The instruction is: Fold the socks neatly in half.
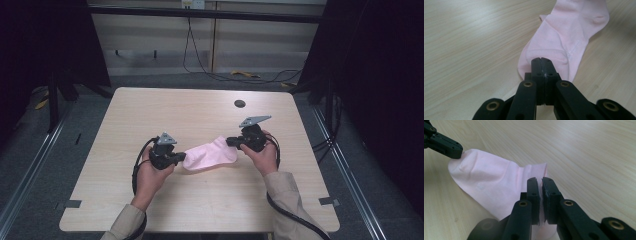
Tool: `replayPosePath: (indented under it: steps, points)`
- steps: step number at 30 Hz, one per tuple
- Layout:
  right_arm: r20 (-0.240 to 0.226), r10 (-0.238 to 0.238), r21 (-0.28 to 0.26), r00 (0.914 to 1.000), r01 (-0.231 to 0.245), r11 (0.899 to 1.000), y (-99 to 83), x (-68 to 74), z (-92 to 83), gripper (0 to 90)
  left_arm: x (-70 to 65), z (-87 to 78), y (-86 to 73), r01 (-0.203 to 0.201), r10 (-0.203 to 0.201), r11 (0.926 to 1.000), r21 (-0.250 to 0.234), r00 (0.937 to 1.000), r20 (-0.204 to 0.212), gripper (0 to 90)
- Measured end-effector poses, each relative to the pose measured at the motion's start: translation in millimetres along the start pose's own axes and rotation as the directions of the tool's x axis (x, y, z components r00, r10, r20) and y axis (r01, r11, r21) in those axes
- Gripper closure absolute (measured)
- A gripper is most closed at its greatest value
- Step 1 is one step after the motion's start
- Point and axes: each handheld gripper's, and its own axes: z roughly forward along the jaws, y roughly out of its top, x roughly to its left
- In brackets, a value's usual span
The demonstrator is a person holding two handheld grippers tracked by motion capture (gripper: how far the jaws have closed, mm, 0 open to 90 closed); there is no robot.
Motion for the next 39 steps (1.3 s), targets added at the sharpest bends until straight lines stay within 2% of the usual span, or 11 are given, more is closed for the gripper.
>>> replayPosePath:
  steps: [6,8,12,13,19,20,22,26,32,35,39]
  points:
    - [0.003,-0.003,0.018,1.0000,0.003,1.000,-2.6,-6.7,7.2,84.7,-1.4,8.3,-2.5,0.008,-0.008,1.0000,0.006,1.0000,-0.002,89.9]
    - [0.007,-0.009,0.022,0.9999,0.009,1.000,-2.4,-9.8,8.7,84.8,-0.7,9.2,-1.9,-0.009,0.009,0.9998,0.019,1.0000,-0.004,89.9]
    - [0.017,-0.002,0.030,0.9999,0.001,1.000,-0.7,-17.4,13.1,84.7,-1.2,12.8,-1.1,0.009,-0.009,0.9999,0.007,0.9999,-0.010,89.9]
    - [0.014,-0.002,0.030,0.9999,0.001,1.000,-0.4,-18.5,14.1,84.7,0.0,12.5,-0.7,-0.006,0.007,0.9998,0.020,0.9999,-0.015,89.9]
    - [0.016,0.002,0.038,0.9999,-0.003,0.999,-2.2,-22.0,24.5,81.2,0.2,16.6,-6.1,0.014,-0.014,0.9997,0.021,0.9995,-0.027,89.8]
    - [0.011,0.008,0.034,0.9999,-0.008,0.999,-3.0,-21.5,25.9,78.7,1.4,14.8,-6.6,0.001,0.000,0.9995,0.033,0.9994,-0.036,89.8]
    - [0.012,0.000,0.034,0.9999,-0.001,0.999,-4.0,-19.2,28.2,71.8,1.5,15.3,-8.4,0.017,-0.016,0.9995,0.026,0.9996,-0.025,89.8]
    - [0.053,0.014,0.024,0.9985,-0.015,1.000,-8.2,-17.0,24.9,61.4,1.3,18.5,-11.0,0.000,0.000,0.9989,0.047,1.0000,-0.009,89.4]
    - [0.067,-0.005,0.039,0.9978,0.003,0.999,-23.3,-10.8,16.4,68.5,-0.6,21.1,-14.7,0.002,-0.001,0.9988,0.050,0.9997,-0.025,87.7]
    - [0.051,-0.015,0.051,0.9986,0.012,0.999,-31.1,-4.6,16.1,70.2,0.4,20.7,-15.6,-0.004,0.005,0.9986,0.052,0.9996,-0.026,86.8]
    - [0.049,-0.057,0.101,0.9972,0.052,0.994,-39.0,6.3,16.5,71.8,-1.2,20.0,-15.1,-0.018,0.020,0.9980,0.061,0.9992,-0.035,86.6]
